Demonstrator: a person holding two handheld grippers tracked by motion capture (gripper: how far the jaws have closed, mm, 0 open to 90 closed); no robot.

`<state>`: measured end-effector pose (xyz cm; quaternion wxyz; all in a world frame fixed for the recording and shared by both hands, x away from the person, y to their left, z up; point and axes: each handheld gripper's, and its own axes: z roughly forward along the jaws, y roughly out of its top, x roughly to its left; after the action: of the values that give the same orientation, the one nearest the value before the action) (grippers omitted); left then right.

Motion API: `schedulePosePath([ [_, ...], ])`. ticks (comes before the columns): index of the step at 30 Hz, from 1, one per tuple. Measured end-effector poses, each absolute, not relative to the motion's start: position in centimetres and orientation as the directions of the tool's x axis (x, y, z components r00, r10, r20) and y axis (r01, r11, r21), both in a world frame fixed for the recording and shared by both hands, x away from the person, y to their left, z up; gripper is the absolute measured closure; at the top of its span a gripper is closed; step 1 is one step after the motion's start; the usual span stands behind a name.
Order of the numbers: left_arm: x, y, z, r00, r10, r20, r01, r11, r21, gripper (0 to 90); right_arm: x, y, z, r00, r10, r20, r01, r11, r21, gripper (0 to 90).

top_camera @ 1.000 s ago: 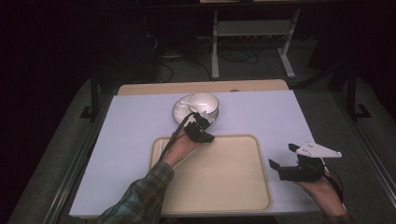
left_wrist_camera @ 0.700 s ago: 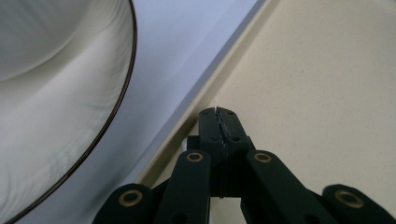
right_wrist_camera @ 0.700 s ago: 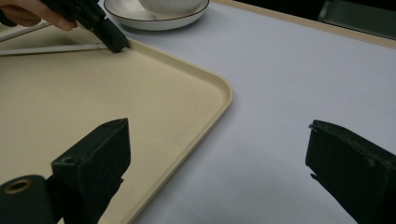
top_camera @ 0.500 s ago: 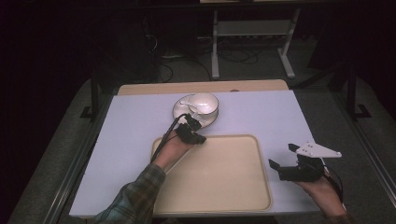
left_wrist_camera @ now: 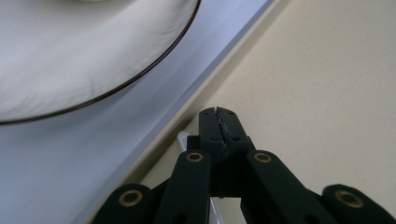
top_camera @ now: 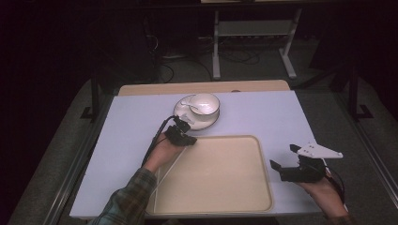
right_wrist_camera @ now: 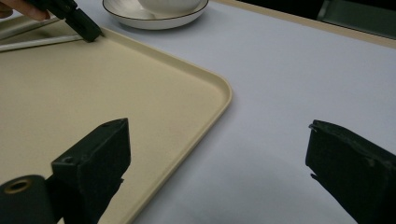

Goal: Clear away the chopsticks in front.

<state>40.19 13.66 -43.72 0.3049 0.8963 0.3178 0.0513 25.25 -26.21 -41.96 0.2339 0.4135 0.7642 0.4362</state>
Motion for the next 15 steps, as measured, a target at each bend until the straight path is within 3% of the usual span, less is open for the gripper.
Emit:
schedulePosePath([
  [15,39.5,16.8,-43.7,0.761,0.642,-0.094,0.569,-0.590,0.573,89.8,25.3,-26.2,-42.0,-0.548,0.836,0.003,0.430,0.279,0.858,6.3],
])
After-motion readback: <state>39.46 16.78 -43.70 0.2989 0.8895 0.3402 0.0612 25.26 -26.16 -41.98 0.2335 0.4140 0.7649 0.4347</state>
